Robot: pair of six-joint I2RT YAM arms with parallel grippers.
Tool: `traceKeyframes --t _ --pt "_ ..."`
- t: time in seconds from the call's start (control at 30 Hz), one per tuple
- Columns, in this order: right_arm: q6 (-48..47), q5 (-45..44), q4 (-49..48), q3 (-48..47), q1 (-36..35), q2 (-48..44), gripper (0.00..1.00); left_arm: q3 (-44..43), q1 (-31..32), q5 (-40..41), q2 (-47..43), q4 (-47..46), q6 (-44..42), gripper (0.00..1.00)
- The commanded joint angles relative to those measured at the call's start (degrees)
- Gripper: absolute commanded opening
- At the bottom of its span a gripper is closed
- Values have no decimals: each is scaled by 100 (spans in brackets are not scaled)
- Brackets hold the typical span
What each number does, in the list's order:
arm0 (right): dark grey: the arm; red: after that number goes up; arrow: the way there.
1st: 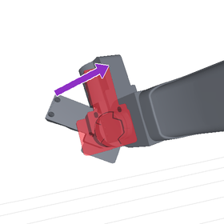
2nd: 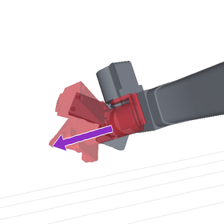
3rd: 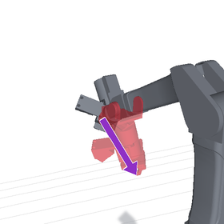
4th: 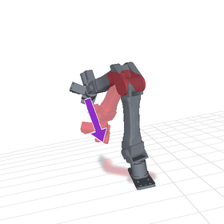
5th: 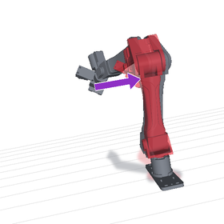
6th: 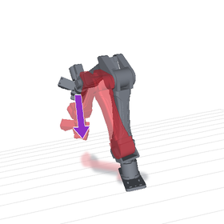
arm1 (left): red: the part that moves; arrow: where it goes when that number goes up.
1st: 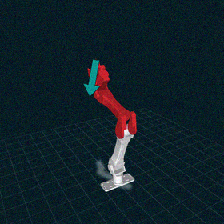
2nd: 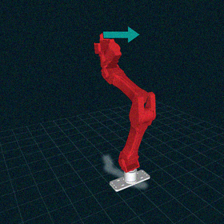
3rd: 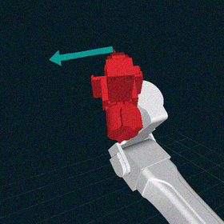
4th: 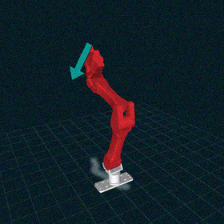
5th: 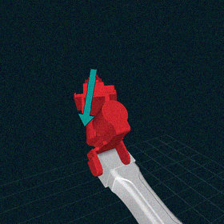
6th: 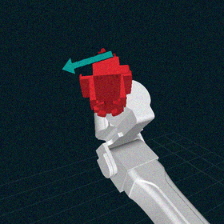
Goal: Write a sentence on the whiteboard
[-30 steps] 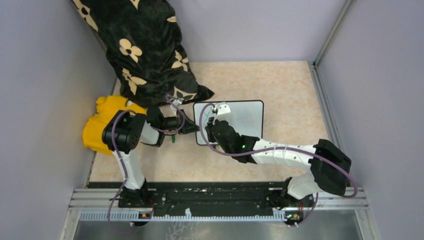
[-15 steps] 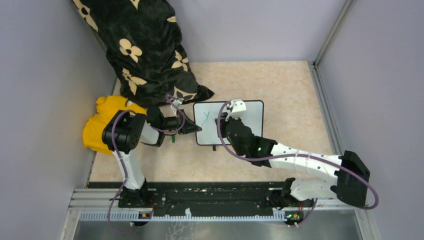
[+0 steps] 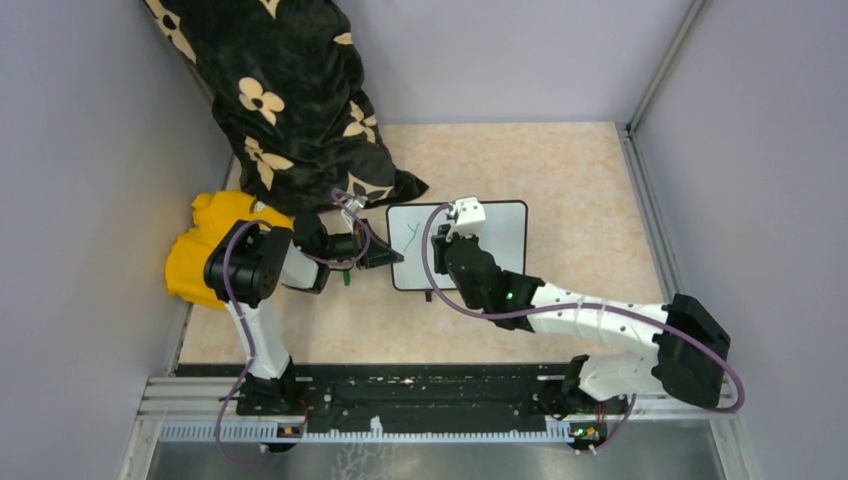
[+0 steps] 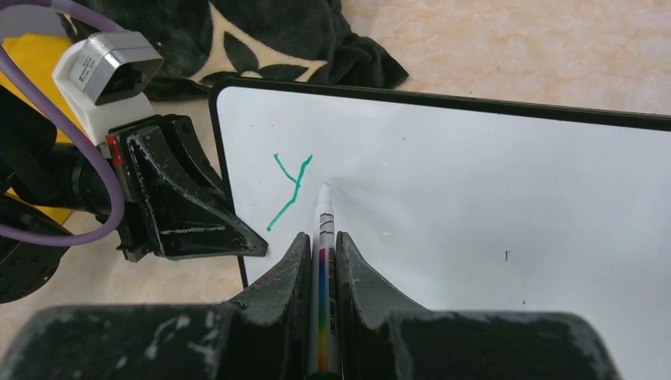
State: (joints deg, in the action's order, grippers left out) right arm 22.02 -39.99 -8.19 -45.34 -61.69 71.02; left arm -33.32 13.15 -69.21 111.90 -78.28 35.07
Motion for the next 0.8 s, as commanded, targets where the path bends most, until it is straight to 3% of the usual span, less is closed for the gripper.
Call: traceKeyframes --t 0.0,0.77 --pt "-99 -64 -453 -114 69 69 0 -42 12 4 137 276 -53 9" --pt "159 -9 -51 277 126 40 0 -52 12 1 125 325 -78 8"
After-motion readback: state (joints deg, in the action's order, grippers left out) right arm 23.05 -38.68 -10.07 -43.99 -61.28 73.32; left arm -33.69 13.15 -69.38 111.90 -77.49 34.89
